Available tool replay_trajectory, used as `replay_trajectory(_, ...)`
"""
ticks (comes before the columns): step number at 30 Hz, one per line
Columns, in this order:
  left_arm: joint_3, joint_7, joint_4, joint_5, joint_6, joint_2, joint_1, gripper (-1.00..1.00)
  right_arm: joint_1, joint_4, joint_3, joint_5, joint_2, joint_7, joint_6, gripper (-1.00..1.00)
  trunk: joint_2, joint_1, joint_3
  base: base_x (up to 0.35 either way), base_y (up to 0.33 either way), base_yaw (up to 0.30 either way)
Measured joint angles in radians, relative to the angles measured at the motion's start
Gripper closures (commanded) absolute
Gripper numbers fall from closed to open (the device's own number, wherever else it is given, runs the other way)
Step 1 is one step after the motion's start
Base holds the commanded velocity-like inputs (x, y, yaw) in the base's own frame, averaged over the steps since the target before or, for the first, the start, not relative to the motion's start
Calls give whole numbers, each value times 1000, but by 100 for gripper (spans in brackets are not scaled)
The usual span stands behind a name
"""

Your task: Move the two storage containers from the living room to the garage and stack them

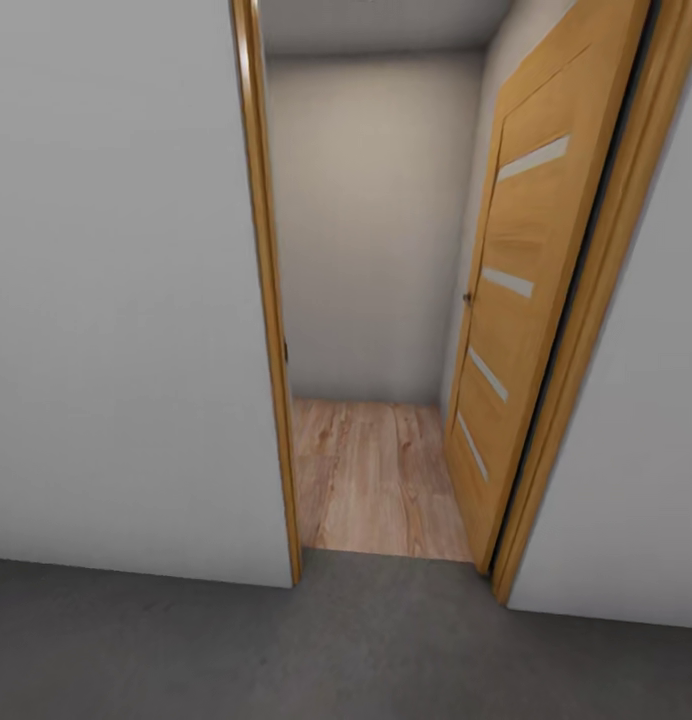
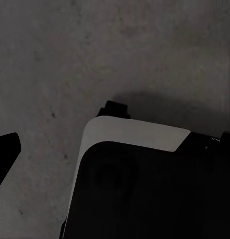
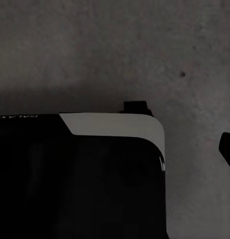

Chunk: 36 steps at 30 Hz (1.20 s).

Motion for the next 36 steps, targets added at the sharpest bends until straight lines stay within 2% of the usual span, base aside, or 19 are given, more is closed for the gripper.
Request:
replay_trajectory(13,-1,0,0,0,3,0,-1,-100,0,0,7,9,0,-3,-1,-100,0,0,0,322,-14,-2)
replay_trajectory(36,-1,0,0,-1,2,0,0,-100,0,0,8,10,0,-5,-1,-100,0,0,0,319,-95,0)
